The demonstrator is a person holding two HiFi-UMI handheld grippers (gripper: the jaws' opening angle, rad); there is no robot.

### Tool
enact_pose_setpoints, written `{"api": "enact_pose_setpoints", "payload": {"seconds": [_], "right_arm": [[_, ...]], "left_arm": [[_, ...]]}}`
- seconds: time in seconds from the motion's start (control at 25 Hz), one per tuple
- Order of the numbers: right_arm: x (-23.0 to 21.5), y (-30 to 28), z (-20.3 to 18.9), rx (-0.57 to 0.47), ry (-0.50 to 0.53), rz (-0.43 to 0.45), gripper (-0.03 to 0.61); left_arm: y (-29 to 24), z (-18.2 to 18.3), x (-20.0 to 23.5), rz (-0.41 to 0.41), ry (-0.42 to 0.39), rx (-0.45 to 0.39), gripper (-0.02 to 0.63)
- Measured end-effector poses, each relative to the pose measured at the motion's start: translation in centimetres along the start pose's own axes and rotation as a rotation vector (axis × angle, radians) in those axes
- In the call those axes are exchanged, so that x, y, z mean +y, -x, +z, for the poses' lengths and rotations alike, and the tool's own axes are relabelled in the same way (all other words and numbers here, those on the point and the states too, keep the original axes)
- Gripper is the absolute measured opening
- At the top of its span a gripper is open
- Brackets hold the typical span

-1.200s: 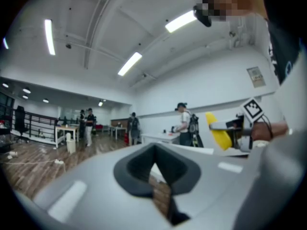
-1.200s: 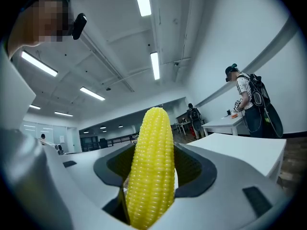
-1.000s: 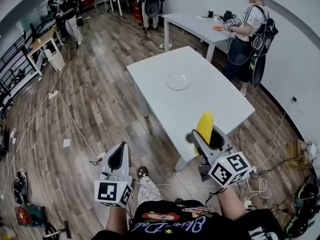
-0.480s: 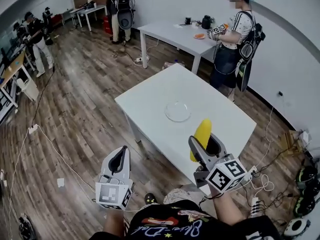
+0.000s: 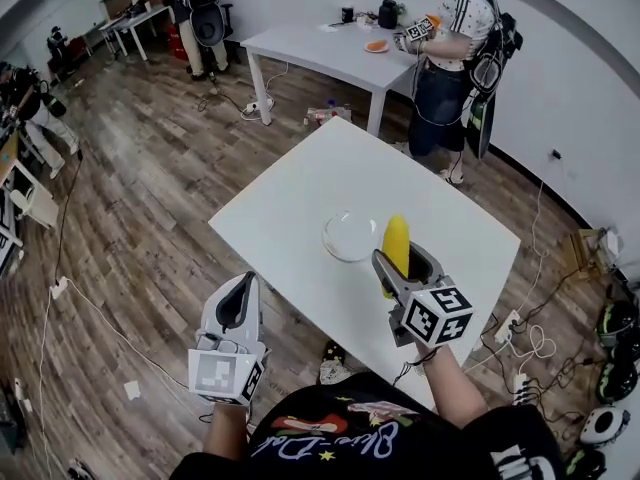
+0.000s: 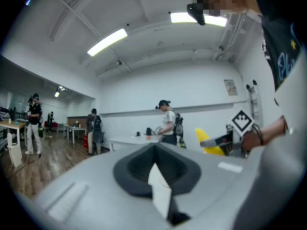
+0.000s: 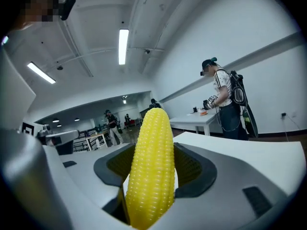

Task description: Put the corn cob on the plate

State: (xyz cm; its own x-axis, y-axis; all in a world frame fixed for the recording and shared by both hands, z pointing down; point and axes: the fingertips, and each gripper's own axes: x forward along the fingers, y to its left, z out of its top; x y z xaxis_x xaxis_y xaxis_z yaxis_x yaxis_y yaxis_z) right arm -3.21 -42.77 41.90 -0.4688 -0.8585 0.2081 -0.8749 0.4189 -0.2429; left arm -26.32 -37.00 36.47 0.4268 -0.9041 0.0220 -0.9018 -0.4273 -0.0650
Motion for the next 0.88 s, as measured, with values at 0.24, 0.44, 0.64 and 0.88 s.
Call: {"api": "enact_pose_setpoints", "payload": {"seconds": [0.24,0.44,0.64,0.88], "right_arm": [[-4.5,-6.4,-4.7,0.149,-0.007,-0.025,0.245],[-5.5,-10.7,-7.2,0.261,0.049,-0.014,0.244],[-5.9,-14.2,-9.0,0.340,0.053,0.002,0.245],[-7.2,-17.0,-11.4,0.456,0.058,-0.017,0.245]], "left_arm": [[-6.2,-2.9,2.1,0.007,-0.007,0.058,-0.002],[-9.5,-4.7,1.4,-0.041,0.017,0.097,-0.002],[-11.2,-5.0,2.0,-0.085,0.021,0.133,-0.002],[-11.7,-6.0,4.0,-0.080,0.024,0.167,-0.002]]}}
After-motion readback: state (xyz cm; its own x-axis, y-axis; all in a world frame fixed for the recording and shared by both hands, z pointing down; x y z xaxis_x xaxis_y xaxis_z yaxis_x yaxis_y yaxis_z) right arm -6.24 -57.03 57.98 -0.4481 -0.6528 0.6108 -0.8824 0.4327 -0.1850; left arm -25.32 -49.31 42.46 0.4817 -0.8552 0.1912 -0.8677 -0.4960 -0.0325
